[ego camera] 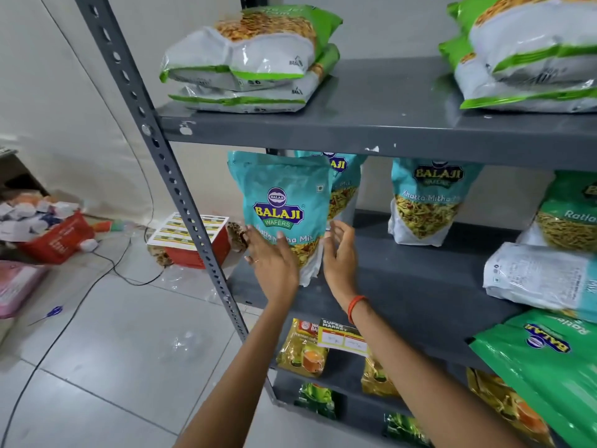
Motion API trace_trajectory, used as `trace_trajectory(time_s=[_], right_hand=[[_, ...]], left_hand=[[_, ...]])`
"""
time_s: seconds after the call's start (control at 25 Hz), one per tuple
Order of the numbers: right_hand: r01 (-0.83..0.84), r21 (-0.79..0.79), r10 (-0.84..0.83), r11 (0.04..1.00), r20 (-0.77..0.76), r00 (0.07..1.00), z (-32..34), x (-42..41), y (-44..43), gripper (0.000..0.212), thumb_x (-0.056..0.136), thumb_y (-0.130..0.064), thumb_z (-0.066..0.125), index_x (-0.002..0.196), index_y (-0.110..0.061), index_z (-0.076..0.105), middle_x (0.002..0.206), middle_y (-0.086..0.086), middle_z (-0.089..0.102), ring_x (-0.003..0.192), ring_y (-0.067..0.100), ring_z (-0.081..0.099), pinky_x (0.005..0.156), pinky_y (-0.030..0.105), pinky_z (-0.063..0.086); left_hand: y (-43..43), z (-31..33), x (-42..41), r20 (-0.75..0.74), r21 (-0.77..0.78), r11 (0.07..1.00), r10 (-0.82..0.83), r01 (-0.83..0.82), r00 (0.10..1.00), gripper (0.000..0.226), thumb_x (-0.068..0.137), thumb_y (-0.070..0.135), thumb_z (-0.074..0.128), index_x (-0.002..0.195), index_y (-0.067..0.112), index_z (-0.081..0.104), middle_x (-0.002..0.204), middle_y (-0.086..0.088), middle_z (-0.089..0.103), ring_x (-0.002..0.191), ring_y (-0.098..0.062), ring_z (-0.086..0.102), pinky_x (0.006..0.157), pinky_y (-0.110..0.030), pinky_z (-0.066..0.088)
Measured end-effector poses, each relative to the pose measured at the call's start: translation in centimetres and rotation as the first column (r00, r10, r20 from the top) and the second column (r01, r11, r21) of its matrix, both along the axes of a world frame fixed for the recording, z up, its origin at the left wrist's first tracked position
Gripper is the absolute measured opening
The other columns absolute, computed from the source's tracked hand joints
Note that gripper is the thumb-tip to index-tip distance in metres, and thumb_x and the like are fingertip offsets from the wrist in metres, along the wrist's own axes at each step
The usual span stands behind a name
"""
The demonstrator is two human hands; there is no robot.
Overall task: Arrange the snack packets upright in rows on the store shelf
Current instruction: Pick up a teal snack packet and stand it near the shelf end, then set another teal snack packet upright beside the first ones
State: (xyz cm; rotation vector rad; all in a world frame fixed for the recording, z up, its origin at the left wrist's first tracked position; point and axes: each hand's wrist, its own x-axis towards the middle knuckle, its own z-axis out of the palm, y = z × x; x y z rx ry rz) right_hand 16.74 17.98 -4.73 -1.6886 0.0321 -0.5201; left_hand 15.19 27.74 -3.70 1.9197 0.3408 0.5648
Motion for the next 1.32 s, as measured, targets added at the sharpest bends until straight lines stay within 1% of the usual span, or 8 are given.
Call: trace_trajectory(time_s=[0.24, 0.48, 0.68, 0.76, 0.92, 1.08, 1.2, 1.32], right_hand=[[0.103, -0.060, -0.090, 0.993, 0.187, 0.978, 1.1, -5.1, -10.8, 0.026, 0.094, -0.008, 0.048, 0.119, -0.004, 0.051, 0.119, 0.009, 0.061, 0.111, 0.014, 0.057, 0.095, 0.021, 0.044], [0.303, -0.014, -0.301, 0.953, 0.082, 0.950, -1.7, -11.0, -24.3, 0.018, 0.089, 0.001, 0.049, 0.106, -0.003, 0.056, 0.105, 0.012, 0.062, 0.096, 0.019, 0.058, 0.086, 0.019, 0.045], [0.515, 0.545, -0.451, 0.661, -0.260, 0.854, -3.8, -13.8, -31.7, 0.016, 0.088, -0.001, 0.051, 0.100, -0.007, 0.060, 0.096, 0.009, 0.063, 0.084, 0.017, 0.061, 0.067, 0.015, 0.050], [0.533, 0.597, -0.464, 0.600, -0.282, 0.839, -4.5, -14.3, -33.7, 0.019, 0.089, 0.002, 0.048, 0.103, -0.008, 0.056, 0.098, 0.009, 0.061, 0.085, 0.014, 0.061, 0.071, 0.015, 0.052], [0.599, 0.586, -0.543, 0.546, -0.296, 0.785, -5.2, -14.2, -36.0, 0.027, 0.090, 0.009, 0.041, 0.087, -0.016, 0.053, 0.098, 0.013, 0.055, 0.082, 0.014, 0.056, 0.075, 0.018, 0.044], [0.439, 0.618, -0.426, 0.652, -0.180, 0.887, -4.7, -12.0, -37.1, 0.038, 0.089, 0.016, 0.033, 0.086, -0.016, 0.053, 0.080, 0.002, 0.051, 0.072, 0.009, 0.049, 0.072, 0.018, 0.047], [0.313, 0.572, -0.240, 0.759, -0.201, 0.950, -3.7, -8.9, -37.2, 0.048, 0.089, 0.017, 0.027, 0.125, -0.009, 0.044, 0.108, 0.002, 0.053, 0.099, 0.012, 0.051, 0.094, 0.027, 0.042], [0.230, 0.519, -0.121, 0.823, -0.236, 0.964, -3.0, -6.7, -37.3, 0.045, 0.093, 0.009, 0.027, 0.133, -0.008, 0.039, 0.123, 0.003, 0.049, 0.105, 0.011, 0.050, 0.085, 0.019, 0.042]], left_hand=[[-12.6, -0.5, -4.8, 0.175, 0.271, 0.954, -0.176, 0.125, 0.969, 0.061, 0.096, 0.021, 0.041, 0.148, 0.013, 0.010, 0.159, -0.005, 0.015, 0.147, -0.017, 0.011, 0.118, -0.038, 0.007], [-26.3, -4.1, -8.7, 0.107, 0.330, 0.859, -0.447, 0.392, 0.888, 0.057, 0.096, 0.018, 0.040, 0.147, 0.016, 0.015, 0.158, -0.003, 0.016, 0.144, -0.007, 0.009, 0.120, -0.039, 0.011], [-34.2, -5.0, -9.1, -0.038, 0.365, 0.620, -0.735, 0.694, 0.677, 0.055, 0.091, 0.011, 0.048, 0.143, 0.015, 0.031, 0.156, -0.004, 0.025, 0.144, -0.020, 0.024, 0.117, -0.042, 0.025], [-36.4, -5.2, -8.8, -0.098, 0.406, 0.528, -0.786, 0.746, 0.610, 0.051, 0.090, 0.011, 0.051, 0.139, 0.015, 0.038, 0.155, -0.005, 0.030, 0.141, -0.023, 0.029, 0.115, -0.041, 0.029], [-37.9, -5.0, -7.7, -0.090, 0.358, 0.638, -0.704, 0.682, 0.705, 0.039, 0.095, 0.014, 0.040, 0.133, 0.021, 0.046, 0.136, -0.009, 0.055, 0.116, -0.031, 0.055, 0.088, -0.042, 0.049], [-35.8, -4.2, -6.5, 0.055, 0.169, 0.743, -0.663, 0.648, 0.746, 0.024, 0.097, 0.015, 0.041, 0.116, 0.017, 0.055, 0.114, -0.010, 0.069, 0.091, -0.032, 0.065, 0.072, -0.041, 0.052], [-33.7, -2.7, -4.6, 0.110, 0.234, 0.744, -0.660, 0.626, 0.743, 0.018, 0.098, 0.020, 0.042, 0.107, 0.012, 0.054, 0.087, -0.018, 0.067, 0.072, -0.033, 0.060, 0.060, -0.037, 0.042], [-31.9, -0.8, -2.4, 0.113, 0.159, 0.728, -0.684, 0.667, 0.720, 0.020, 0.097, 0.017, 0.044, 0.105, 0.000, 0.049, 0.087, -0.024, 0.063, 0.075, -0.028, 0.058, 0.065, -0.037, 0.043]])
